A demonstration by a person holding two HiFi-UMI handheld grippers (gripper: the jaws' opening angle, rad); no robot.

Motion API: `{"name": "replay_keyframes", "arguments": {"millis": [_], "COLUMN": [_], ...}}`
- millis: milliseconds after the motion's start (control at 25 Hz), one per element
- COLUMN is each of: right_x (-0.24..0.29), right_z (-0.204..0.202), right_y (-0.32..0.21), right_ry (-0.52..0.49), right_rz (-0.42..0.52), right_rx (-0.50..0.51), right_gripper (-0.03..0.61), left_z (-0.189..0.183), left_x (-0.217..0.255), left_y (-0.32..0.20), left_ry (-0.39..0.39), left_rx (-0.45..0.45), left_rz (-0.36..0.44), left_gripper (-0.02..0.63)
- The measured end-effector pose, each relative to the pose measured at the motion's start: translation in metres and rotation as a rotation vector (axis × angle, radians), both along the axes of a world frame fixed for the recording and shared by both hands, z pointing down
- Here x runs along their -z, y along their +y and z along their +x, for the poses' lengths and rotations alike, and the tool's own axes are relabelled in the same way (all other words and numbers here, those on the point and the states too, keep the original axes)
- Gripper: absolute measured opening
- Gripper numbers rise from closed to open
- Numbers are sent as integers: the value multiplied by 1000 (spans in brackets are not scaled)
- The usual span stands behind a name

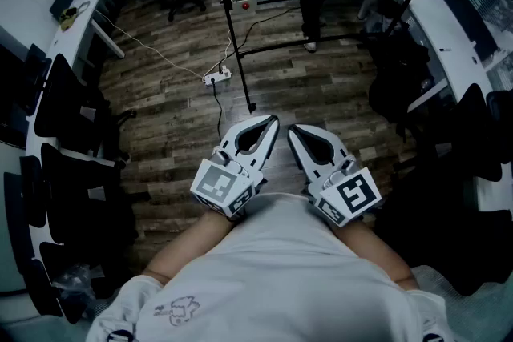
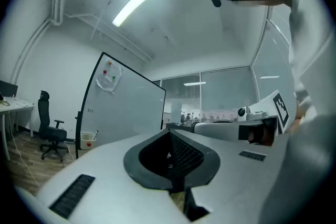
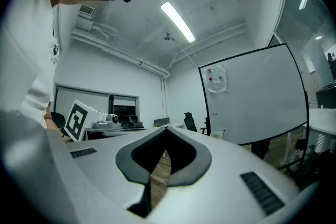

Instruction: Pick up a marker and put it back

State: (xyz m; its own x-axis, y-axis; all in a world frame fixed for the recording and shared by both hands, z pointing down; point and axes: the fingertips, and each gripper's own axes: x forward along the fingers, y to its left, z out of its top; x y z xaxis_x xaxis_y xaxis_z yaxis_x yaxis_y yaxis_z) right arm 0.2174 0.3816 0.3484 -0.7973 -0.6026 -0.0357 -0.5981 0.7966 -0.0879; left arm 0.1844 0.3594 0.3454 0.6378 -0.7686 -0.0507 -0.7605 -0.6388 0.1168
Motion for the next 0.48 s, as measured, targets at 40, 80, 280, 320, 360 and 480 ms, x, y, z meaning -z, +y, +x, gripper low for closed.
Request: {"name": "replay_keyframes", "arguments": {"millis": [40,80,280,320,360,480], "right_x": [0,0,-2,-3,-4,-8], "right_z": [0,0,-3,-4,-6,-14], "right_y": [0,0,-4,-5,-6,-13], "right_ry": [0,-1,-3,-2,1,21], "right_rz": [-3,-6,-16,-18,-20,-17], "right_rx": [-1,-3,-5,-3,-2,-2], "right_gripper": [11,11,11,11,11,11], "left_z": [-1,-1,-2,-3,-5,-19], "left_x": [-1,-2,-3,-4,-6,-11], "left_y": [0,0,-3,-4,-5,-11], "left_ry": [3,5,9,9,10,19], "left_rx": [-2,-4,-15,-14,-12,4], "left_rz": [0,0,-2,-6,-11,-29], "left_gripper": [5,5,5,5,5,5]}}
